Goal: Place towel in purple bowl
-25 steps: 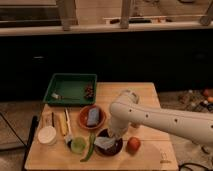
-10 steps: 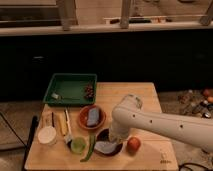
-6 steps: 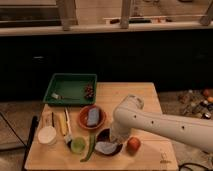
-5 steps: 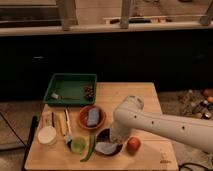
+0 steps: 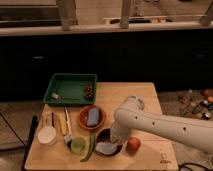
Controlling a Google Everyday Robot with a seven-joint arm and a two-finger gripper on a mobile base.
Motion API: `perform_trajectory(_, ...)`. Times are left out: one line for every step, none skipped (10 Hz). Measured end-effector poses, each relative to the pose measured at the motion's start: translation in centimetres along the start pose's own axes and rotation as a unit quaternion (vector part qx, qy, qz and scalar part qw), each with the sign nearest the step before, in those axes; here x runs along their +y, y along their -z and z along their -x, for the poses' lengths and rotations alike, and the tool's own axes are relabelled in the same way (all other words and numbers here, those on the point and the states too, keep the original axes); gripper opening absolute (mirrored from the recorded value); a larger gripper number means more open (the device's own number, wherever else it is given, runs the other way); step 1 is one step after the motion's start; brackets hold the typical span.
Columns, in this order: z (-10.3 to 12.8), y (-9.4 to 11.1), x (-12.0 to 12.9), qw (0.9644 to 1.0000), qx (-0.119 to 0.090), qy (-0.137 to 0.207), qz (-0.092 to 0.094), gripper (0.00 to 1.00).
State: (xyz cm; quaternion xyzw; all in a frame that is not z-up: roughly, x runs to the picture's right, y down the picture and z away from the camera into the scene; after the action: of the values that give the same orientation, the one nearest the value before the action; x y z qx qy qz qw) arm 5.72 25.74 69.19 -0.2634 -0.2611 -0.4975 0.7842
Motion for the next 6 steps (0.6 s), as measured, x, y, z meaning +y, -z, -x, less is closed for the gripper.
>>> perform_trajectory(0.1,0.5,-0.4,1.0000,0.005,0.004,0.000,0.21)
perform_trajectory(0.3,0.9,-0.9,0.9999,0.009,0.008,-0.001,0.31)
perform_trajectory(0.3,1.3,-1.1,0.9999,0.012,0.011,-0.001,0.43)
perform_trajectory(0.3,1.4,-1.2,0.9998,0.013,0.013,0.001,0.53)
perform_trajectory(0.3,1.6,-1.2,0.9998,0.014,0.015,0.002,0.61)
perform_trajectory(0.3,1.7,-1.2,0.9997,0.015,0.018,0.004,0.73)
